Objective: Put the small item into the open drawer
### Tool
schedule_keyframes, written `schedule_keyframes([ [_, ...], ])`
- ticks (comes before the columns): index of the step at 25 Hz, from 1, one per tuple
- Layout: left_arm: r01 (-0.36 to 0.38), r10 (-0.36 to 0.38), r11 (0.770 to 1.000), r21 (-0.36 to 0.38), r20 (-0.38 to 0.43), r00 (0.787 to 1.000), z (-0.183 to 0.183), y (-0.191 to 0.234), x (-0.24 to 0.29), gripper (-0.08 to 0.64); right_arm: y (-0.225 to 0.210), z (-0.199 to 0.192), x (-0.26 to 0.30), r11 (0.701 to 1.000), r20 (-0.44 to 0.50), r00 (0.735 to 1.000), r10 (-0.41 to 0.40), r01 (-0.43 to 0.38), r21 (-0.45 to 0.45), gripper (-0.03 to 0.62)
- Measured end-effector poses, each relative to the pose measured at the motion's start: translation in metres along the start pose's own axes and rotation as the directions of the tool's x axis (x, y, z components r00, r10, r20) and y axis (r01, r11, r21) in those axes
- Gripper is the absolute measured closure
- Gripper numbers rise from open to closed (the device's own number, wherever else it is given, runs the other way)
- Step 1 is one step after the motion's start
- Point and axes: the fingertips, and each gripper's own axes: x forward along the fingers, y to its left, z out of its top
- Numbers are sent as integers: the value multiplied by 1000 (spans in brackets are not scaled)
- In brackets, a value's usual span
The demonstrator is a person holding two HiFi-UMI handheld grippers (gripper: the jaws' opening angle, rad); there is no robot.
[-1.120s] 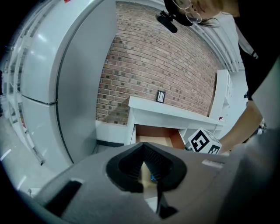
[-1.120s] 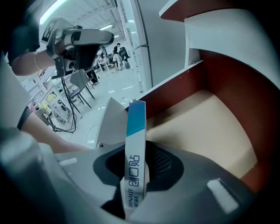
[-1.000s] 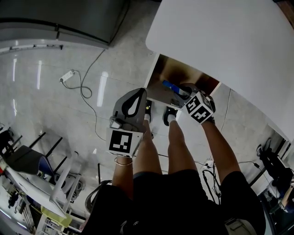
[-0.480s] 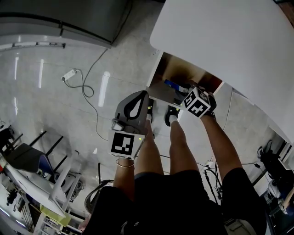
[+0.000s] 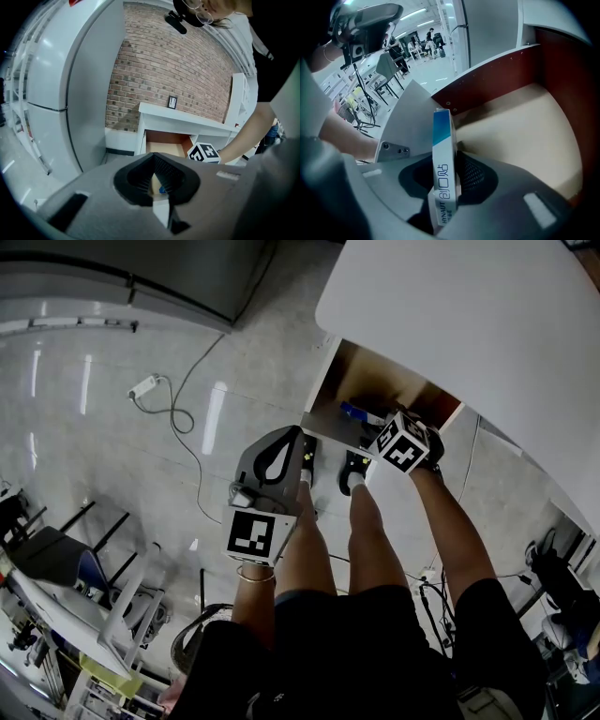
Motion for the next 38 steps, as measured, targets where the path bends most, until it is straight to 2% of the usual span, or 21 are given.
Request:
schedule_keyframes([
  [23,8,-8,1000,16,-15,1000,2,-1,3,563,-4,-12,0,996,7,1000,7,-8,91,457],
  [38,17,-17,1000,23,-16,1000,8,-4,9,563,-25,-11,-16,996,19,998,-52,50,74,449],
])
